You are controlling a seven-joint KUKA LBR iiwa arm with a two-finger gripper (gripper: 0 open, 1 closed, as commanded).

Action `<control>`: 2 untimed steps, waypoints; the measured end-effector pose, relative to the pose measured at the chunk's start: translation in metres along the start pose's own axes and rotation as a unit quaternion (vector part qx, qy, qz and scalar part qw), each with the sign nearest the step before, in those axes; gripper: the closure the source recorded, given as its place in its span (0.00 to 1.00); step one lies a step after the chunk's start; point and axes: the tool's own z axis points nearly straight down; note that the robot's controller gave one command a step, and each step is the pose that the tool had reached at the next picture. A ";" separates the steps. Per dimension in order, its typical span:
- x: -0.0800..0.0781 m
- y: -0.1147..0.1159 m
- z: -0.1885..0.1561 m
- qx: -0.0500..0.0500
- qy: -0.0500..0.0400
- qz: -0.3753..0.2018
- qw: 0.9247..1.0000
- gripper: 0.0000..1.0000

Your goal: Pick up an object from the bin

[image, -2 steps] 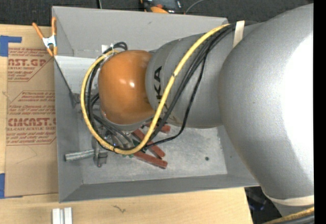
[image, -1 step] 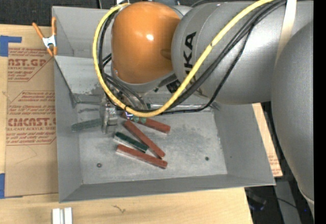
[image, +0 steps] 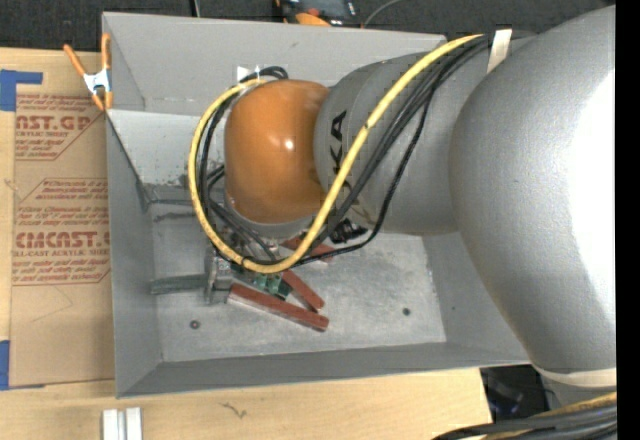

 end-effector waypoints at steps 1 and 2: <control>-0.022 0.017 -0.087 -0.004 -0.008 -0.001 1.000 1.00; -0.055 0.007 0.036 0.000 -0.001 -0.028 1.000 1.00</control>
Offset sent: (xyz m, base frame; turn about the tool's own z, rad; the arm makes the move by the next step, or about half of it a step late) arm 0.0204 0.0144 0.0817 0.0007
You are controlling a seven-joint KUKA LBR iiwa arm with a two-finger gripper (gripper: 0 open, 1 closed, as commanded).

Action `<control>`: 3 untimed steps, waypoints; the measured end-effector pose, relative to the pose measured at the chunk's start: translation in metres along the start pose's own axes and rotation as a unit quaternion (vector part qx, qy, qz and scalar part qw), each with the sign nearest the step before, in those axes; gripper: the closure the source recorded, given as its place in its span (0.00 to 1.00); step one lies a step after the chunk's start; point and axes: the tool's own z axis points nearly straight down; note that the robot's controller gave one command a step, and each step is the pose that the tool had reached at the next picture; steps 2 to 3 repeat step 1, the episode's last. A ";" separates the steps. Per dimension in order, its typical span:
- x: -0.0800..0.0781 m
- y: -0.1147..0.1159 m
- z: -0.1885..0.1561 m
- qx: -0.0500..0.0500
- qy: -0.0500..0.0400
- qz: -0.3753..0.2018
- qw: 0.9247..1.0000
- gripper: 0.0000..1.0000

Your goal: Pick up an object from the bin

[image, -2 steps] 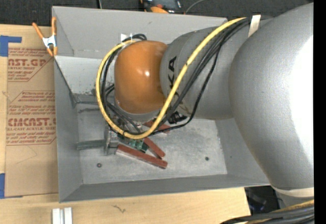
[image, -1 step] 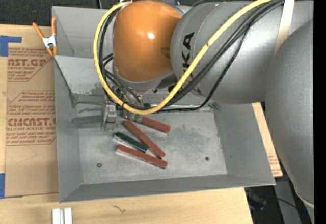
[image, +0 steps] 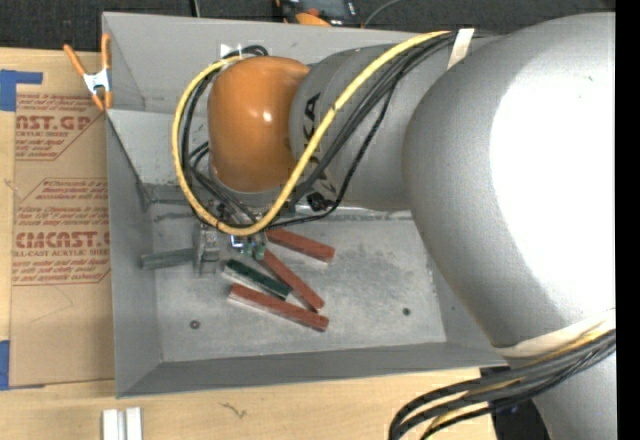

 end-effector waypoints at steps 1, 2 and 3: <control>0.014 -0.008 -0.077 -0.003 -0.007 -0.002 1.000 1.00; 0.014 -0.008 -0.077 -0.003 -0.007 -0.002 1.000 1.00; 0.014 -0.008 -0.077 -0.003 -0.007 -0.002 1.000 1.00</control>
Offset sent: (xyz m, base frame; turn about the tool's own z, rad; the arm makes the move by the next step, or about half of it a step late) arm -0.0151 -0.0097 0.0731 -0.0036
